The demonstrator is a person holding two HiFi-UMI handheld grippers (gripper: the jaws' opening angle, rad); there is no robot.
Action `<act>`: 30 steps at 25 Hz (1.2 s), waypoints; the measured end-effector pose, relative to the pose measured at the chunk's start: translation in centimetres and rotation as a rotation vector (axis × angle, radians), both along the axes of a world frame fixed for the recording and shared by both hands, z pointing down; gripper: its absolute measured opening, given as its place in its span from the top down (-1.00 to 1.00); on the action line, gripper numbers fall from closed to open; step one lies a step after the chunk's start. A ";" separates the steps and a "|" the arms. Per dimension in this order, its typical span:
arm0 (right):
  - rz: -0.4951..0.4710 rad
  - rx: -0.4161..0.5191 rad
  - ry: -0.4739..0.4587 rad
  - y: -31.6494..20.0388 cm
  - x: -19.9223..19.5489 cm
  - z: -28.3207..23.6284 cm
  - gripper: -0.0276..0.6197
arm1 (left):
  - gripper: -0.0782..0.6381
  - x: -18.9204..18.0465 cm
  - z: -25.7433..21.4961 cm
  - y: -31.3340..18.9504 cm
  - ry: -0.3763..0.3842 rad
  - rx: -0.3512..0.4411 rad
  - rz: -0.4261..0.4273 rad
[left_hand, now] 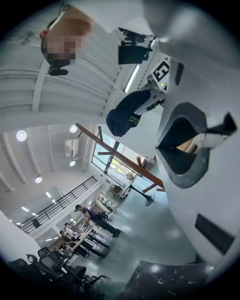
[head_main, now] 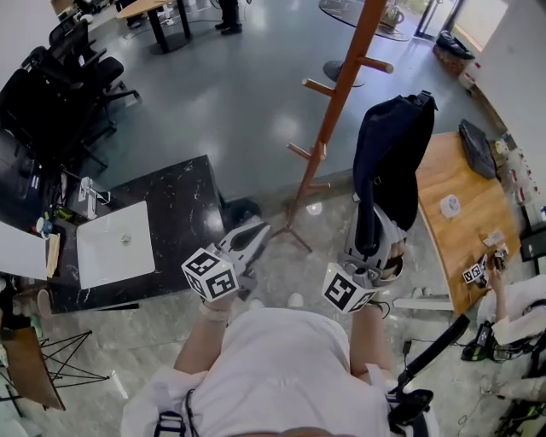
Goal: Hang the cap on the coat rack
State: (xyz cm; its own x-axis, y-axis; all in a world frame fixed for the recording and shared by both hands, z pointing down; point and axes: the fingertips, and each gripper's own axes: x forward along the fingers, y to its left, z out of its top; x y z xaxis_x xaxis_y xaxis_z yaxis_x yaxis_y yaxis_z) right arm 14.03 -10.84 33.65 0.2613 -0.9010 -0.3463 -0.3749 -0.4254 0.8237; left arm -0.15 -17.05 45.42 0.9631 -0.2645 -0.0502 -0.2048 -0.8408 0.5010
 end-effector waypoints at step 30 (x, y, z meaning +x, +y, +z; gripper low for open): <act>-0.098 -0.019 0.159 -3.1 -1.2 -1.8 0.67 | 0.76 1.1 -0.4 -2.1 0.051 -0.004 -0.067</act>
